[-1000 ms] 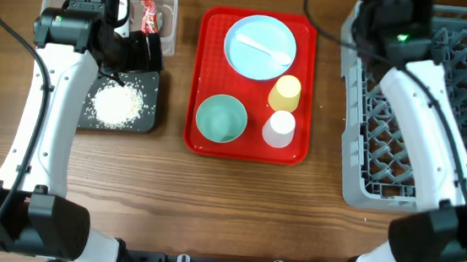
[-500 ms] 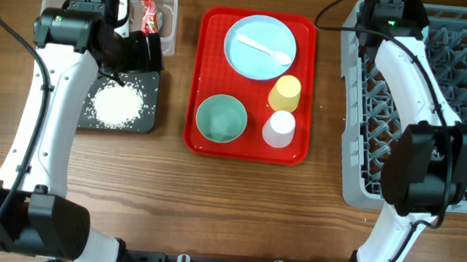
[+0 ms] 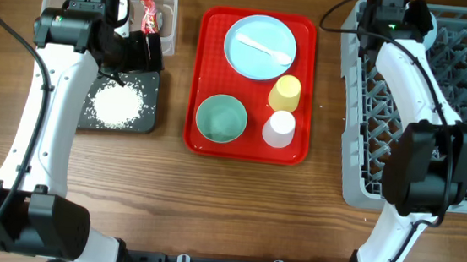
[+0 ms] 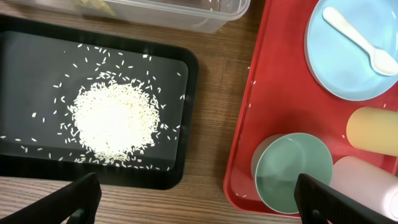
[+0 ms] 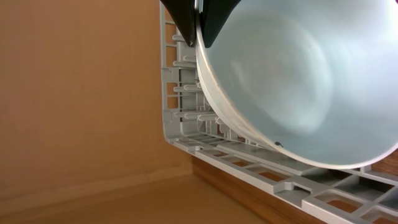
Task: Sort waste into correct bins and load items into the dishwasher rack
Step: 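Place the blue bowl into the back of the dish rack with the right gripper, then move the right gripper to the green bowl and grasp it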
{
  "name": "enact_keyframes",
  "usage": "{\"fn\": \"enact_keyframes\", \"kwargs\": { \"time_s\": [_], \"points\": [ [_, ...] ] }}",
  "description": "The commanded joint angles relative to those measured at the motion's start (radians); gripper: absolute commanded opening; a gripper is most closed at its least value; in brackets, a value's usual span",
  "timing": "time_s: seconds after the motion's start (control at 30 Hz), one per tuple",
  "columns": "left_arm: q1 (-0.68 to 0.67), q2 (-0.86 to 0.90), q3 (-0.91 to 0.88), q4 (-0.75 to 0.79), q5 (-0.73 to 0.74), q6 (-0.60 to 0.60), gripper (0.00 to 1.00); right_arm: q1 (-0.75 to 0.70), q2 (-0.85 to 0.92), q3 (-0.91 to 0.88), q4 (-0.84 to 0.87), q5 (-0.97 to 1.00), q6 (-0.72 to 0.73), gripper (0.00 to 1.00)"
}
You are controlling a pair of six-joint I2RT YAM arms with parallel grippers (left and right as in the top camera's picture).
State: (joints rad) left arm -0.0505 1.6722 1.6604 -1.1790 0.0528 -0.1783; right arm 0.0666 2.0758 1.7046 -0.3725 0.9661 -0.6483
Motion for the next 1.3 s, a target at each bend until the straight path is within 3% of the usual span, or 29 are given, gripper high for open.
{"fn": "enact_keyframes", "kwargs": {
  "time_s": [0.0, 0.23, 0.5, 0.67, 0.87, 1.03, 1.13, 1.27],
  "points": [
    [0.004, 0.011, -0.006, -0.001, 0.005, -0.010, 1.00, 0.024, 0.015, -0.028, -0.005, -0.010, 0.027, 0.04],
    [0.004, 0.011, -0.006, -0.001, 0.005, -0.010, 1.00, 0.078, 0.015, -0.028, -0.010, -0.024, 0.028, 0.08],
    [0.004, 0.011, -0.006, -0.001, 0.005, -0.010, 1.00, 0.106, 0.015, -0.028, -0.116, -0.112, 0.132, 0.47],
    [0.004, 0.011, -0.006, -0.001, 0.005, -0.010, 1.00, 0.106, 0.015, -0.028, -0.126, -0.115, 0.154, 0.53],
    [0.004, 0.011, -0.006, -0.001, 0.005, -0.010, 1.00, 0.138, 0.015, -0.028, -0.120, -0.189, 0.225, 0.98],
    [0.004, 0.011, -0.006, -0.001, 0.005, -0.010, 1.00, 0.155, 0.014, -0.027, -0.166, -0.365, 0.433, 1.00],
    [0.004, 0.011, -0.006, -0.001, 0.005, -0.010, 1.00, 0.159, -0.007, -0.027, -0.196, -0.375, 0.475, 1.00],
    [0.004, 0.011, -0.006, 0.000, 0.005, -0.010, 1.00, 0.207, -0.106, -0.027, -0.278, -0.581, 0.496, 0.99]
  ]
}}
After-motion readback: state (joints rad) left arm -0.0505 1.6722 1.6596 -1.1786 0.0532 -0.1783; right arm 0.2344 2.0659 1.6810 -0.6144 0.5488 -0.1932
